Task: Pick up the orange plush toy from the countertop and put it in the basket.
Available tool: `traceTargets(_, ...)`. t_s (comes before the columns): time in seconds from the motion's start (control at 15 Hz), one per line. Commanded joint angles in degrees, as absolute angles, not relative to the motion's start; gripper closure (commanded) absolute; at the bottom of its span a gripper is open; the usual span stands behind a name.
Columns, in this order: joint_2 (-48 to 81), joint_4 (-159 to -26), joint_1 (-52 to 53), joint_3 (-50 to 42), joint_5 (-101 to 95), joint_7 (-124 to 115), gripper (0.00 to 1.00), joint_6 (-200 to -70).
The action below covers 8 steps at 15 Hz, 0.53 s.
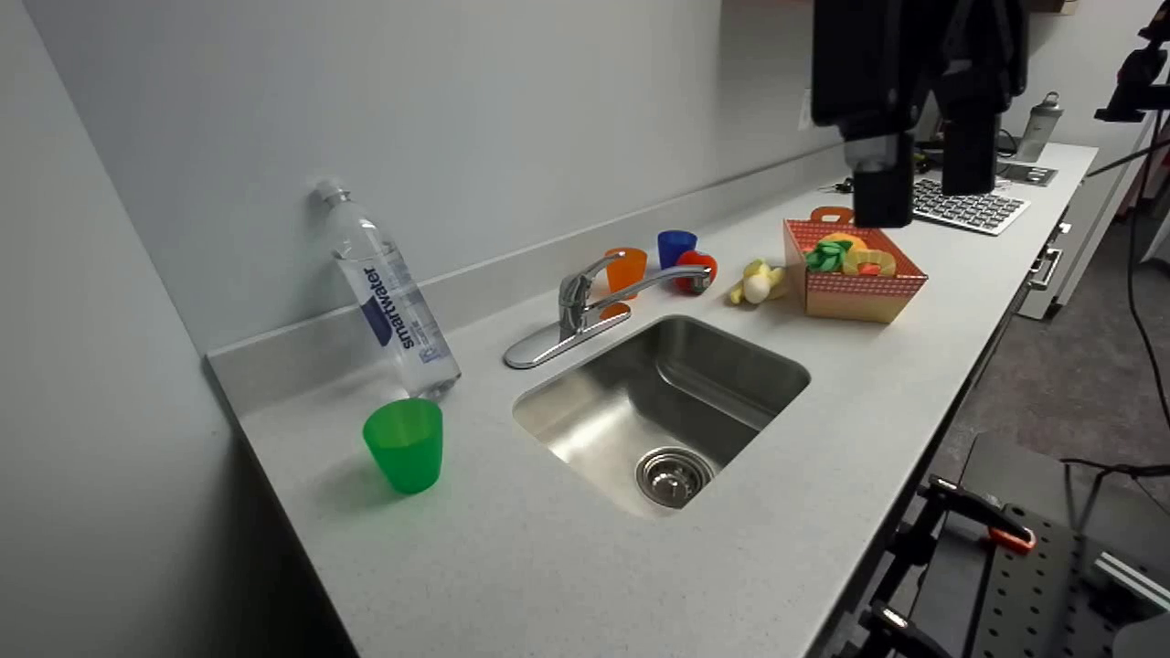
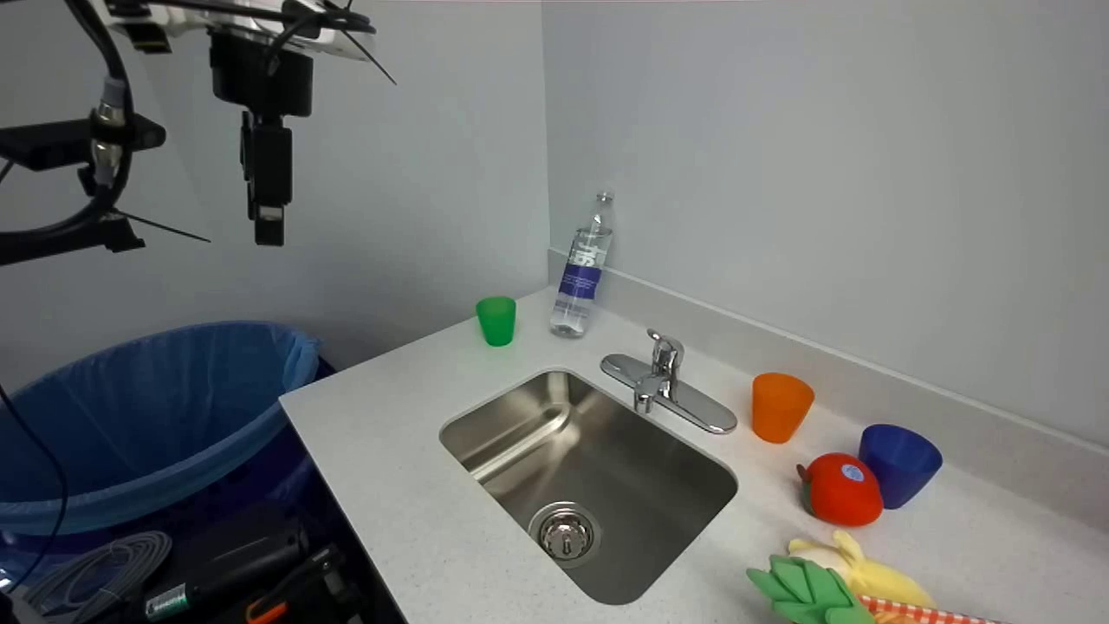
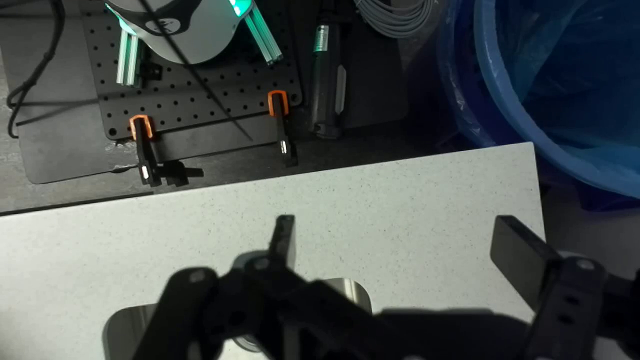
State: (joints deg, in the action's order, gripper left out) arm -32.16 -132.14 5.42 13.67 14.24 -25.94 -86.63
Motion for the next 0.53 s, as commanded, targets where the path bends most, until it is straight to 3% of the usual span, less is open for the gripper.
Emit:
traceTargets(0.0,-32.2,-132.0,5.1,13.9,14.3,-25.8,0.00,-86.5)
traceTargets(0.47,-31.4,-133.0,4.7,13.6,14.3,-25.7,0.00,-87.8)
